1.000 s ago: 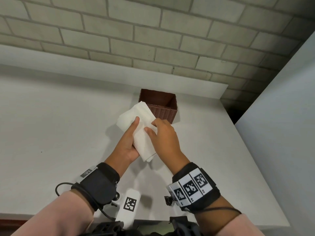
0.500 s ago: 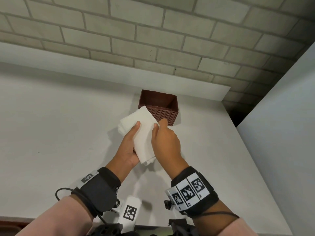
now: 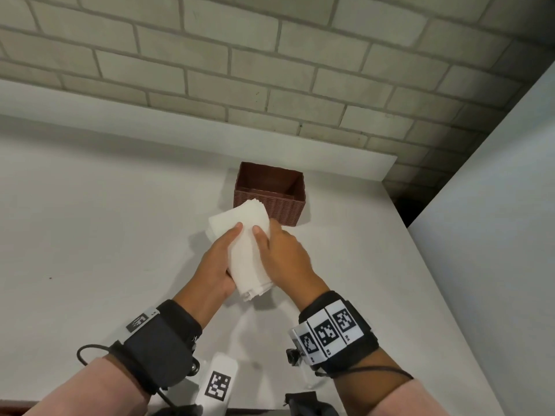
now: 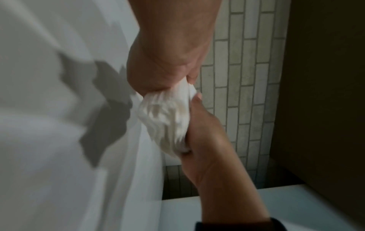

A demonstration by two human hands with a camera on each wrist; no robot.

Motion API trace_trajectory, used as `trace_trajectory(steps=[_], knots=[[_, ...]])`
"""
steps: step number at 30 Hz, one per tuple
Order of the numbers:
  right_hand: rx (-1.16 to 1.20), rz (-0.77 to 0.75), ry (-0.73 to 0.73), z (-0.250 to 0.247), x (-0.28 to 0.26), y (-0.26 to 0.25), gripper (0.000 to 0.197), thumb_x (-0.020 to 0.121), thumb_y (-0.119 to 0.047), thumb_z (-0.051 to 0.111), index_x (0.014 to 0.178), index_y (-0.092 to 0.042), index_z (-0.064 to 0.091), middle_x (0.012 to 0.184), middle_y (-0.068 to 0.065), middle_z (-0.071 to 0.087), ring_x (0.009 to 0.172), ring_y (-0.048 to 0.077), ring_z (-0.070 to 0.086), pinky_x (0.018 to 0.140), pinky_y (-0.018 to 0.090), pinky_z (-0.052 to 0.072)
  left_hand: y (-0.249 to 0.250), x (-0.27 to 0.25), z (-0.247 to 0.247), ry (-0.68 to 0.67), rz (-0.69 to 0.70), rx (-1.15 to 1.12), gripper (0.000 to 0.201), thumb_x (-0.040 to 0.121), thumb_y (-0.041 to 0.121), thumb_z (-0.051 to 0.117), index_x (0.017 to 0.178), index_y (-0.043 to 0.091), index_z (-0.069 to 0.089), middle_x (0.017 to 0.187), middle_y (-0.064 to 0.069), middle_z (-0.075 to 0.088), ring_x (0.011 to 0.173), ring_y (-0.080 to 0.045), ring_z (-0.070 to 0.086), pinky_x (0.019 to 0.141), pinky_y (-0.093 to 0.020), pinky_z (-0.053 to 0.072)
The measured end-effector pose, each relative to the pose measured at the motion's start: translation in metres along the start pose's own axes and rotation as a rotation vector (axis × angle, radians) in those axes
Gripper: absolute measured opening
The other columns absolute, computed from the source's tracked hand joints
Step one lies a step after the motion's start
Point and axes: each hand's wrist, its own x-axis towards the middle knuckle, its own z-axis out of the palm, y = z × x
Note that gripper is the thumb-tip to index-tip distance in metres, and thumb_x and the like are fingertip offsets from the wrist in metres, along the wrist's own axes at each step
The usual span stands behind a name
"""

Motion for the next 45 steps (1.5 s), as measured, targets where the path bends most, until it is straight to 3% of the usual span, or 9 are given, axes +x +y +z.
trace_trajectory(steps=[5, 9, 13, 22, 29, 32, 37, 40, 45], knots=[[0.251, -0.003, -0.131, -0.006, 0.003, 0.004, 0.060, 0.095, -0.047, 0.041, 0.148, -0.026, 0.023, 0.134, 0.009, 0.055, 0.117, 0.028, 0.056, 0.095, 0.038, 0.049, 0.000, -0.001, 0.000, -0.092, -0.028, -0.126, 0.044, 0.085, 0.023, 0.059, 0.128, 0.013, 0.054, 0.119, -0.018, 0.062, 0.097, -0.034, 0.061, 0.064, -0.046, 0.057], [0.997, 0.384, -0.082, -0.013, 0.006, 0.006, 0.060, 0.084, -0.034, 0.067, 0.136, -0.014, 0.044, 0.125, 0.006, 0.060, 0.099, 0.021, 0.061, 0.074, 0.033, 0.057, 0.002, 0.009, -0.008, -0.129, 0.022, -0.323, 0.048, 0.087, 0.026, 0.054, 0.133, 0.012, 0.048, 0.120, -0.020, 0.061, 0.105, -0.039, 0.060, 0.063, -0.054, 0.058], [1.212, 0.451, -0.128, -0.001, 0.009, 0.011, 0.040, 0.082, -0.014, 0.070, 0.120, -0.008, 0.057, 0.115, 0.012, 0.067, 0.091, 0.023, 0.065, 0.072, 0.034, 0.057, 0.002, 0.010, -0.001, -0.120, 0.071, -0.288, 0.044, 0.087, 0.021, 0.054, 0.130, 0.012, 0.050, 0.120, -0.019, 0.061, 0.107, -0.038, 0.059, 0.070, -0.054, 0.057], [0.901, 0.111, -0.081, -0.014, 0.021, 0.044, 0.026, 0.085, -0.002, 0.063, 0.105, -0.016, 0.056, 0.100, 0.001, 0.060, 0.092, 0.014, 0.057, 0.081, 0.024, 0.048, 0.033, 0.026, -0.028, -0.003, 0.436, 0.722, 0.052, 0.073, -0.001, 0.072, 0.121, 0.012, 0.055, 0.116, -0.010, 0.064, 0.106, -0.028, 0.061, 0.087, -0.038, 0.051], [0.983, 0.116, -0.102, 0.019, 0.021, 0.051, 0.044, 0.075, 0.014, 0.061, 0.100, -0.021, 0.052, 0.104, 0.003, 0.059, 0.098, 0.018, 0.057, 0.088, 0.034, 0.050, 0.014, 0.024, -0.026, 0.029, 0.546, 0.818, 0.058, 0.066, -0.010, 0.074, 0.113, 0.014, 0.049, 0.109, -0.010, 0.059, 0.098, -0.027, 0.059, 0.083, -0.041, 0.052], [0.918, 0.076, -0.027, 0.024, 0.022, 0.054, 0.040, 0.075, 0.008, 0.064, 0.090, -0.026, 0.052, 0.093, -0.004, 0.059, 0.088, 0.012, 0.057, 0.075, 0.020, 0.048, 0.012, 0.025, -0.028, 0.053, 0.579, 0.884, 0.054, 0.066, -0.005, 0.077, 0.112, 0.011, 0.054, 0.107, -0.009, 0.062, 0.097, -0.026, 0.061, 0.077, -0.030, 0.051], [0.741, -0.038, 0.042, 0.020, 0.021, 0.049, 0.084, 0.079, -0.005, 0.071, 0.144, -0.029, 0.024, 0.132, -0.002, 0.049, 0.121, 0.014, 0.051, 0.102, 0.025, 0.043, 0.016, 0.025, -0.029, 0.081, 0.593, 0.938, 0.047, 0.072, 0.009, 0.076, 0.116, 0.006, 0.060, 0.112, -0.014, 0.066, 0.103, -0.030, 0.062, 0.085, -0.033, 0.048], [0.355, -0.225, 0.119, 0.005, 0.020, 0.039, 0.079, 0.090, -0.027, 0.060, 0.149, -0.037, 0.009, 0.141, -0.002, 0.040, 0.121, 0.014, 0.050, 0.099, 0.023, 0.040, 0.025, 0.017, -0.023, 0.087, 0.558, 0.964, 0.049, 0.077, 0.021, 0.073, 0.123, 0.013, 0.055, 0.112, -0.005, 0.064, 0.103, -0.024, 0.060, 0.087, -0.034, 0.048], [0.381, -0.182, 0.126, -0.015, 0.029, 0.032, 0.035, 0.092, -0.036, 0.054, 0.125, -0.022, 0.057, 0.121, 0.004, 0.060, 0.108, 0.019, 0.057, 0.093, 0.030, 0.048, 0.047, 0.008, -0.018, 0.018, 0.381, 0.896, 0.038, 0.087, 0.041, 0.055, 0.117, 0.017, 0.056, 0.111, -0.007, 0.066, 0.098, -0.025, 0.062, 0.085, -0.038, 0.050]])
